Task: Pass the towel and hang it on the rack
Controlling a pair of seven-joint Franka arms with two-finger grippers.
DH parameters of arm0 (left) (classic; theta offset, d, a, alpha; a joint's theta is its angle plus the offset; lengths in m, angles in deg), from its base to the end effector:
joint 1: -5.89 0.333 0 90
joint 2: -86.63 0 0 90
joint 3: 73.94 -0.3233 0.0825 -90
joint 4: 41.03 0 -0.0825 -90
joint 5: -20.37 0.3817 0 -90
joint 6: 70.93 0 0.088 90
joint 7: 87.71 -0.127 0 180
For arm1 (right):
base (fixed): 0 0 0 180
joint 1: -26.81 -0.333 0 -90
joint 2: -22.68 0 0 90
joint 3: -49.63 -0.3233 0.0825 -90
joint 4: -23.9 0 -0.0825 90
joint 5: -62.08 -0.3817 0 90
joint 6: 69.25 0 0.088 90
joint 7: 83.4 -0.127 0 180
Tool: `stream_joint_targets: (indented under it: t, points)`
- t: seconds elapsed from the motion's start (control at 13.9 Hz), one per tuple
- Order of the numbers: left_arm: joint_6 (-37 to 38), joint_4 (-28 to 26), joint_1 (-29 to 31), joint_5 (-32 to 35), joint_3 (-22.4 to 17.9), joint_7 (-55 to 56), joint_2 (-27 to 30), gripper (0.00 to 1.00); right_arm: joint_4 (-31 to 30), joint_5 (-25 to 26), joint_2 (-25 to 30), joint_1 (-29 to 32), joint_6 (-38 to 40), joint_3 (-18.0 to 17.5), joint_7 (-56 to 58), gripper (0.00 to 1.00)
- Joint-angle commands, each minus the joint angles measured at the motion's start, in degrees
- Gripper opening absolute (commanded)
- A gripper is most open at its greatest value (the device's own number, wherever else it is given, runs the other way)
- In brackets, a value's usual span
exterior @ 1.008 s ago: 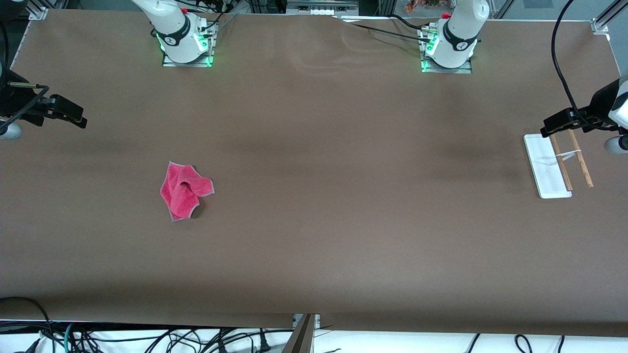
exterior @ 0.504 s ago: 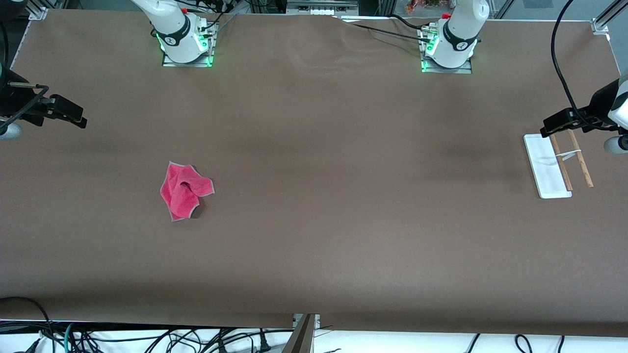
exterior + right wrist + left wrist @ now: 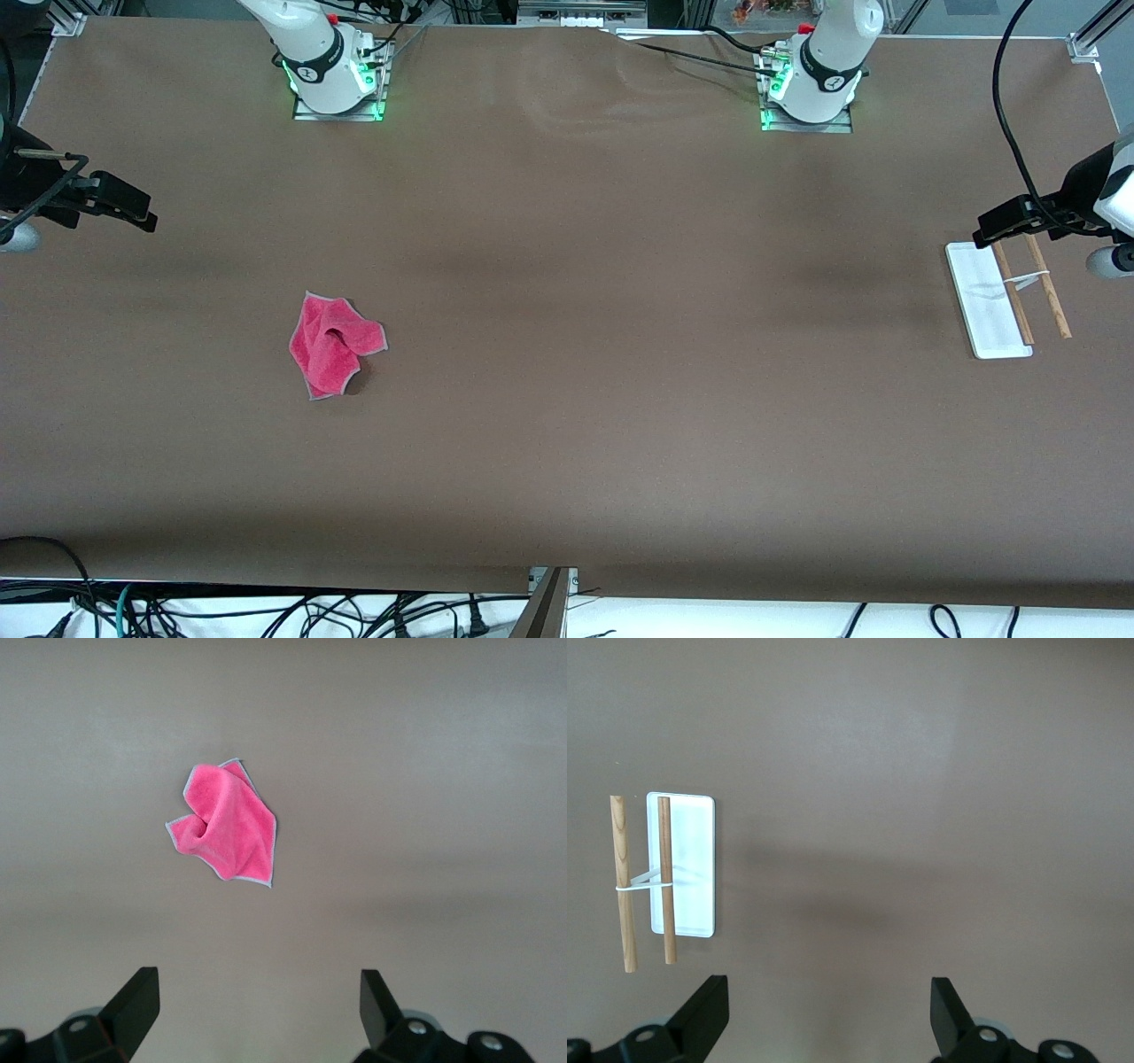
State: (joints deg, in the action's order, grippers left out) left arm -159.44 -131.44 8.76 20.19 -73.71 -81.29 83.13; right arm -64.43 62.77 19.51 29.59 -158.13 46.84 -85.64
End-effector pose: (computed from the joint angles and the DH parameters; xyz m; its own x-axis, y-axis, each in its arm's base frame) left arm 0.5636 0.0256 0.5722 0.9831 0.1572 -0.0939 0.1572 -0.9875 -0.0072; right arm 0.5661 -0.0022 0.5929 0.9982 -0.0391 -0.0452 -0.0386 -0.9992 0.0111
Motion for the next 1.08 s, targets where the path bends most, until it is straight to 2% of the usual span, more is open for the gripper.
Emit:
stream_joint_targets:
  t: [0.0,0.43,0.86,1.01]
  points:
    - [1.3,2.0,-0.1,-1.2,-0.1,-1.0,-0.9,1.00,1.4,-0.4,-0.4,0.1,0.6,0.1,0.5,1.00]
    - [1.3,2.0,0.0,-1.2,-0.1,-1.0,-0.9,1.00,1.1,-0.5,-1.6,-0.1,1.2,-0.2,0.2,1.00]
    - [1.3,2.0,0.0,-1.1,-0.1,-1.0,-1.0,1.00,1.2,-0.2,-8.2,-1.6,0.4,-0.2,0.2,1.00]
    - [1.3,2.0,0.0,-1.1,-0.1,-1.0,-1.2,1.00,1.1,-0.2,-11.2,-2.2,-2.6,-0.2,0.2,1.00]
